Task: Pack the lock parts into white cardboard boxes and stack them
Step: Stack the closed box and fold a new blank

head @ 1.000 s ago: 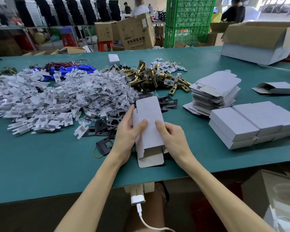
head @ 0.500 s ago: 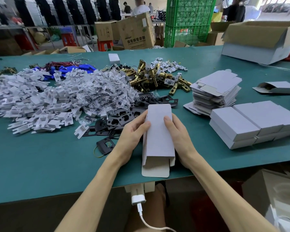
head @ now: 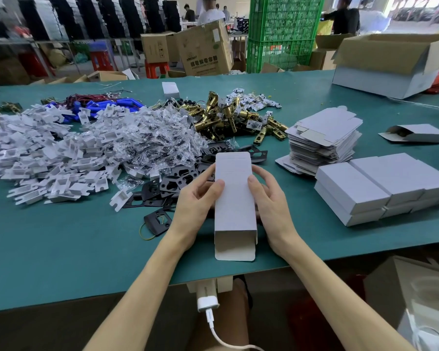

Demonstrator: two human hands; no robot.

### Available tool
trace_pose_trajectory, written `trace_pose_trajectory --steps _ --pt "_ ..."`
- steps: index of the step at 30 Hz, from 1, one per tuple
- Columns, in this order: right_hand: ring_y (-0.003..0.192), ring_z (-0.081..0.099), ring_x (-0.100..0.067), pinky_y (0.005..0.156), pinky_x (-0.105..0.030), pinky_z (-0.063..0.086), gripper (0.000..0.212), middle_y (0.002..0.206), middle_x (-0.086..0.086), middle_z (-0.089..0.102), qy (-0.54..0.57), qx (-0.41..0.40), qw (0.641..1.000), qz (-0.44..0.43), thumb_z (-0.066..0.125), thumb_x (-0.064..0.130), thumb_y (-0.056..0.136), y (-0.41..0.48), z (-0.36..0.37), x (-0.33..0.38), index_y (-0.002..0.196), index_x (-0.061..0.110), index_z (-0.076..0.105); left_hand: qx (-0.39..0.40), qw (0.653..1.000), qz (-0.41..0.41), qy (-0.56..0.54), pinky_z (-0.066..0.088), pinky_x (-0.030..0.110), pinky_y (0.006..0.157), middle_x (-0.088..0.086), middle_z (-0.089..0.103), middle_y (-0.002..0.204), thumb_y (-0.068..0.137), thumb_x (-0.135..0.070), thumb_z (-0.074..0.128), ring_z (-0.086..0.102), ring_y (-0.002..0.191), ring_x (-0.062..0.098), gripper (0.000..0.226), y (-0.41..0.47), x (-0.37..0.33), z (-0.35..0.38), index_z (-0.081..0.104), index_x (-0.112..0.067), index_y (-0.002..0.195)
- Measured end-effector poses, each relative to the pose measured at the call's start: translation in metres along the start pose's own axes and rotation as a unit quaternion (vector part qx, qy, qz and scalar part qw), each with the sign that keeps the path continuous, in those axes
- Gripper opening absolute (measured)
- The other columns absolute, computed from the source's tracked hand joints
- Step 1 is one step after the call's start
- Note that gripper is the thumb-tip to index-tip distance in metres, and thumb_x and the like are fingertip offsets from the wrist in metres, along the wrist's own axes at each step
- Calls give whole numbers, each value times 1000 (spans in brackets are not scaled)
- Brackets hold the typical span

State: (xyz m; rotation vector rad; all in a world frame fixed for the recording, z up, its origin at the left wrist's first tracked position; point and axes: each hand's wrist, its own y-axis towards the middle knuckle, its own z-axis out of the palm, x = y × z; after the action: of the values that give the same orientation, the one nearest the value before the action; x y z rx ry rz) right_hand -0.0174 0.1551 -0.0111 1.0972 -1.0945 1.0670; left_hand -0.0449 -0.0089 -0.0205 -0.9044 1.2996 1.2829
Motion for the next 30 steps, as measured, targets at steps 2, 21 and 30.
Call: trace_pose_trajectory --steps 2,21,30 --pt "92 74 -28 81 -52 61 36 102 -14 74 -6 2 1000 -3 59 34 103 0 -1 0 138 27 54 -7 1000 -2 -1 61 38 92 5 77 118 97 -30 70 72 108 22 54 0 1 0 57 -20 148" --pt "81 67 -23 71 -40 53 18 93 -9 74 12 34 999 16 57 20 104 -1 -3 -1 111 7 67 -21 999 -29 36 55 43 70 20 71 90 105 -24 61 68 78 24 23 -3 0 0 67 -3 100" --pt "71 61 -21 56 -28 47 19 79 -5 67 15 52 998 24 59 20 102 -3 -3 -1 90 11 70 -38 999 -28 18 40 33 60 17 58 83 103 -37 57 53 72 25 53 -3 -4 3 54 15 95"
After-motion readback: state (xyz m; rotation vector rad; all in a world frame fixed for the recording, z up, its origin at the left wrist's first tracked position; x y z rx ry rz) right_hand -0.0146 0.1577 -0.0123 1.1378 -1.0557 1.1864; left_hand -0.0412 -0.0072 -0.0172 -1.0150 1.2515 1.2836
